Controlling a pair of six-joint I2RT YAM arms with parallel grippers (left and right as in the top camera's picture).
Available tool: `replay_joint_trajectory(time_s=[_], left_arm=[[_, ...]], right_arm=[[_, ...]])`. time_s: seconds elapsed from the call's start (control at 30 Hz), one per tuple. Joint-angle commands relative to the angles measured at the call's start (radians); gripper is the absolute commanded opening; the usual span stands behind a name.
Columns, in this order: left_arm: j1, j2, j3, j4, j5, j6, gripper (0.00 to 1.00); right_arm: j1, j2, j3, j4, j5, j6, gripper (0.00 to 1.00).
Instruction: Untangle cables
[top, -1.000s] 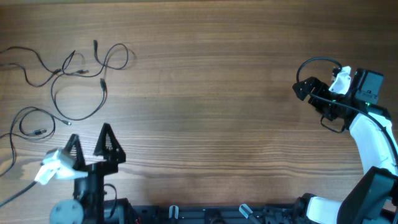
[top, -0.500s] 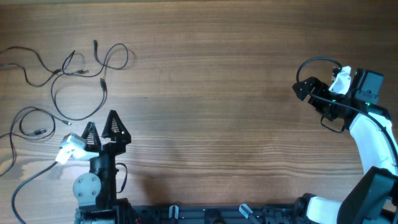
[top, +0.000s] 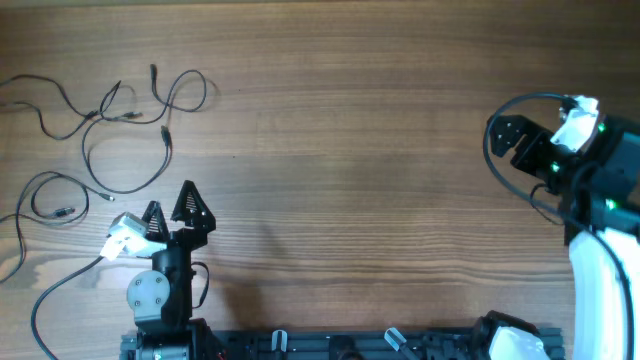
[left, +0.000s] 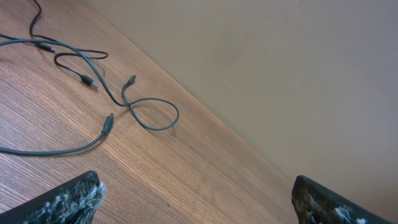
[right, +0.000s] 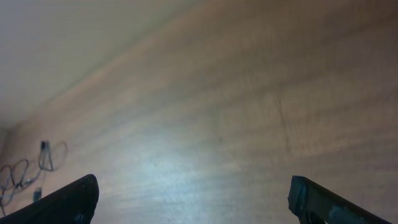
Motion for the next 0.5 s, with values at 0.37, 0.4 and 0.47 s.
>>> replay_joint_trajectory(time_s=[0.37,0.4,0.47], left_arm=[[-0.003,0.0,-0.006,0.003,-0.013,0.001,1.0],[-0.003,0.0,-0.006,0.003,-0.013,0.001,1.0],[-0.003,0.0,-0.006,0.003,-0.013,0.001,1.0]], right_arm=[[0.063,-0.552,-0.002,-0.012,0.003,0.002,1.0],[0.091,-0.577,-0.003,-0.023,0.003,0.002,1.0],[0.138,-0.632,-0.003,-0.069,0.003,0.002,1.0]])
